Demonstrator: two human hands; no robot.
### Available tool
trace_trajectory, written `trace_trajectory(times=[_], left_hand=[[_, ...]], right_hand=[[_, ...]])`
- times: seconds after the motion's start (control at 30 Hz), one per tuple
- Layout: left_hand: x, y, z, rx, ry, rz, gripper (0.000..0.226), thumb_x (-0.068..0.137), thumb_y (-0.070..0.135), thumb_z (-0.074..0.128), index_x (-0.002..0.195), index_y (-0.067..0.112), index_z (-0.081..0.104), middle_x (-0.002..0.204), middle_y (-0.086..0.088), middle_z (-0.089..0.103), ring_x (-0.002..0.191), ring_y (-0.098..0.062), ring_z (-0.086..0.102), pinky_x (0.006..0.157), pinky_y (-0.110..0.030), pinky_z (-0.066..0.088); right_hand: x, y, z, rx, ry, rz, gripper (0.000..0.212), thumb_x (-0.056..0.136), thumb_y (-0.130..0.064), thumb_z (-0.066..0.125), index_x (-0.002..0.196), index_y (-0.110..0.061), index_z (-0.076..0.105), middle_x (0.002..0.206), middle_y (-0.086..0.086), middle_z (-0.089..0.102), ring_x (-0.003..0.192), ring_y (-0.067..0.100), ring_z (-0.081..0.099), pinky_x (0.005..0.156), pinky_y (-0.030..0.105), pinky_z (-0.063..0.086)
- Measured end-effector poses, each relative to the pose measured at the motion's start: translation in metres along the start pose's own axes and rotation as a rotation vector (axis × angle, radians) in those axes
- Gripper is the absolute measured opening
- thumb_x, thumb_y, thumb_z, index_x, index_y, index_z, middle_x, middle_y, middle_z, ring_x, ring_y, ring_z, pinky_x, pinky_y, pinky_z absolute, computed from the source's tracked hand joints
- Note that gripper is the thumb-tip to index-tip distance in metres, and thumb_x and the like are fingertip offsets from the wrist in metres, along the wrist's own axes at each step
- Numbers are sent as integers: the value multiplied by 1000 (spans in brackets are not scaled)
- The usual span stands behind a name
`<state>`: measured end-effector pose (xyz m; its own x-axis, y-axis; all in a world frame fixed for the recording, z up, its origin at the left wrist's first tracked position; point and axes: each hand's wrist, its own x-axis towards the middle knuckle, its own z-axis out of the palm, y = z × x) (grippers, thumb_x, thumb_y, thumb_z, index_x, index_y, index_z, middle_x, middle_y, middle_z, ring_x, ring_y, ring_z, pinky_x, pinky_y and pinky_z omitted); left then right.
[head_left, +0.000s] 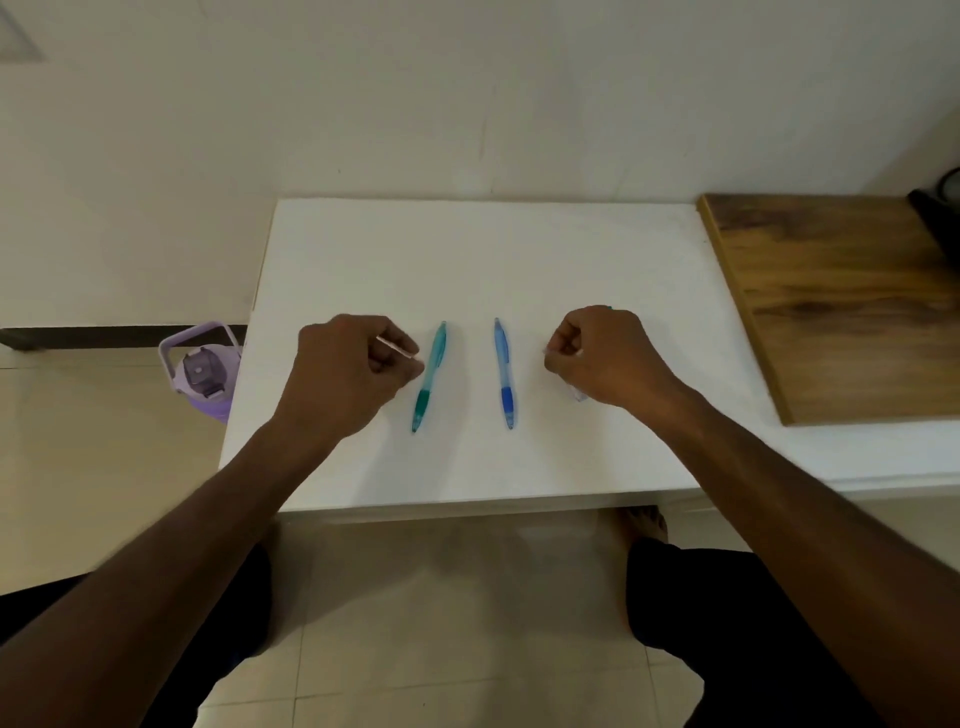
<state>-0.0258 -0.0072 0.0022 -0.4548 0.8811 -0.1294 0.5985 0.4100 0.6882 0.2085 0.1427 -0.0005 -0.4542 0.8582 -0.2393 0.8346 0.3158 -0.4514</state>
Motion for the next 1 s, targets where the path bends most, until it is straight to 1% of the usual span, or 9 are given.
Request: trace_trajectory(times=[0.07,0.13,0.2,0.27,0.43,0.6,0.7,0.9,1.0], left_hand=[[-1,7,-2,-227,38,21,16,86,32,86,98,23,81,82,11,80,73,-4,78,68,-10,59],[-3,15,0,-393,74,32,19,87,31,86,103,22,83,83,10,82,80,-5,79,72,-15,62],[-3,20,3,-486,88,22,21,88,31,85,107,22,83,86,10,82,84,-7,80,75,-18,62],[-2,21,7,-538,76,4,21,88,32,84,107,23,83,88,10,83,85,-8,80,76,-19,63],[-3,17,13,-515,47,-5,19,88,34,84,105,27,83,89,13,82,85,-7,80,76,-19,63],[-3,16,11,-451,29,8,10,88,33,84,99,33,82,86,16,81,82,-5,79,77,-19,64],[-3,16,10,-454,29,7,12,88,33,84,100,31,82,87,15,82,83,-6,79,80,-23,65],[-5,19,11,-372,63,45,15,88,39,83,101,30,82,89,15,81,79,-5,78,82,-28,66],[-5,19,12,-407,28,33,15,90,34,83,103,27,83,88,11,82,82,-8,79,84,-34,67]], right_hand=[[-2,-14,-3,268,-33,-14,8,97,-25,72,95,-18,71,86,-6,75,82,15,73,75,27,61],[-8,-28,-2,516,-85,-44,4,100,-22,70,99,-20,73,92,-4,80,86,16,77,78,30,66],[-14,-39,5,650,-108,-83,6,101,-19,69,101,-22,75,94,-2,81,88,16,78,78,30,66],[-20,-46,13,707,-117,-108,8,99,-19,72,102,-24,78,93,-2,81,86,18,78,78,28,66],[-23,-50,23,705,-91,-158,14,92,-23,81,104,-18,80,88,-3,81,79,17,79,79,30,66],[-25,-49,25,669,-54,-172,14,89,-28,83,99,-19,79,83,-7,81,76,13,79,79,29,66],[-24,-48,25,683,-55,-164,13,88,-27,84,98,-19,80,82,-7,81,76,13,79,79,30,66],[-24,-49,25,661,-54,-155,11,88,-29,83,96,-22,79,80,-11,80,74,10,79,74,22,64],[-25,-48,26,649,-46,-167,8,89,-29,83,94,-25,79,79,-12,80,73,10,79,72,19,63]])
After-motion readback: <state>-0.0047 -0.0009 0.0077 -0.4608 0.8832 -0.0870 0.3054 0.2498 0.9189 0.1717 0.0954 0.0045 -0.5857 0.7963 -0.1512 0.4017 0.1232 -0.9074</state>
